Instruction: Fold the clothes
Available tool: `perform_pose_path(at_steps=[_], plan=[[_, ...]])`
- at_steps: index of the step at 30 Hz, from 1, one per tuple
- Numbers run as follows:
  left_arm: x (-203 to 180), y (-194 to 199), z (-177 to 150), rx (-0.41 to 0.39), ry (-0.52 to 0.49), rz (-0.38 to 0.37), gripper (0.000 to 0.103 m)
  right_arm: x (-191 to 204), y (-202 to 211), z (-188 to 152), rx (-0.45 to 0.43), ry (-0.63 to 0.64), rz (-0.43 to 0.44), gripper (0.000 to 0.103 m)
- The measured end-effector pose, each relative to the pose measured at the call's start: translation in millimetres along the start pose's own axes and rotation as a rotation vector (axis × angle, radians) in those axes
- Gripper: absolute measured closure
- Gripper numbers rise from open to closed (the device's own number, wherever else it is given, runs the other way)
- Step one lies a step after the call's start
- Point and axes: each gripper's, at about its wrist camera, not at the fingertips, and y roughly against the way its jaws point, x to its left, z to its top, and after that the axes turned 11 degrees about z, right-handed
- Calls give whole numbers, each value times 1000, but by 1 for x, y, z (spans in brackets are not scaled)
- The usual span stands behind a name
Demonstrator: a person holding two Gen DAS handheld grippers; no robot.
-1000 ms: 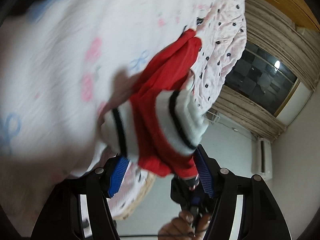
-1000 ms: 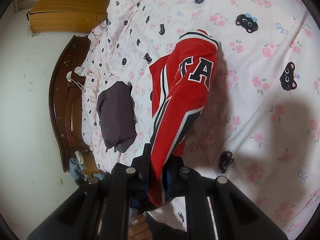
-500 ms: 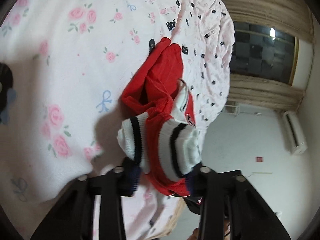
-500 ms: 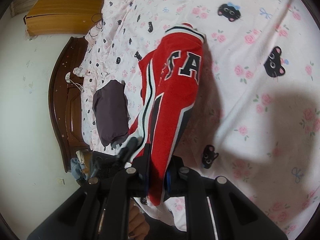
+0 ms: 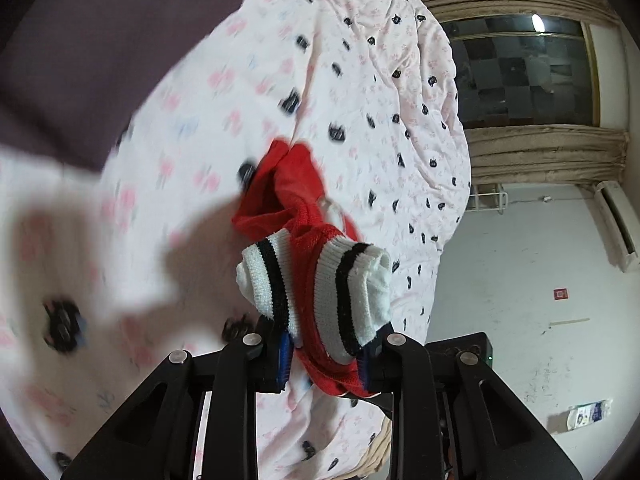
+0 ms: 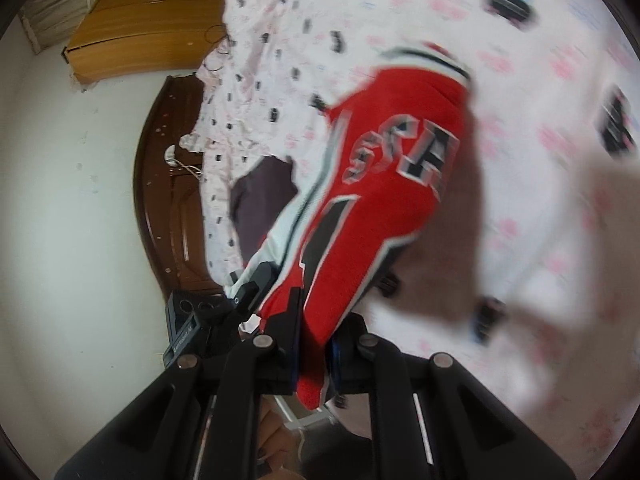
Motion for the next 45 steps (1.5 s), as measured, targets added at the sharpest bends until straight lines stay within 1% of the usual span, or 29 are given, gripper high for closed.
perform_pose_path(at_steps=[2,4,10,14,17,20,22,24,26,28,30,32,36,37,39,41,43,44,45], plan=[[-14,12,22,2,3,12,81,22,-9,14,1,17,19,91],[-29,26,44,-13,-6,33,81,44,-19,29,8,35,25,91],[-62,67,115,-71,-20,94,81,103,-64,73,30,82,7,91],[-68,98,157,-147,-29,108,81,143,-104,98,40,132,5,91],[-61,127,186,-218,-32,93,81,174,-141,109,56,182,20,91],[-51,157,204,-321,-76,95,81,200,-180,112,86,249,53,91],[-36,174,208,-380,-86,102,81,212,-206,110,109,292,72,91],[-18,181,207,-410,-80,104,81,213,-230,106,139,325,88,91],[12,180,196,-416,-48,126,81,202,-250,97,183,332,84,91],[40,172,176,-411,-1,144,81,184,-267,86,234,329,69,91],[65,163,151,-417,41,160,81,166,-274,71,275,337,40,91],[81,158,121,-448,39,171,81,149,-273,55,306,344,22,91],[103,157,71,-508,59,141,81,114,-270,22,366,358,-12,91],[107,156,62,-519,65,137,81,112,-268,16,371,370,-17,91],[114,152,51,-526,65,152,81,109,-265,6,383,391,-34,91],[122,145,45,-513,84,155,81,104,-263,1,383,404,-73,91],[133,135,40,-500,114,158,80,91,-265,-1,381,391,-118,91],[138,129,37,-495,130,160,79,85,-265,-1,380,384,-140,89],[144,123,34,-489,146,163,77,77,-267,-2,379,375,-159,88]])
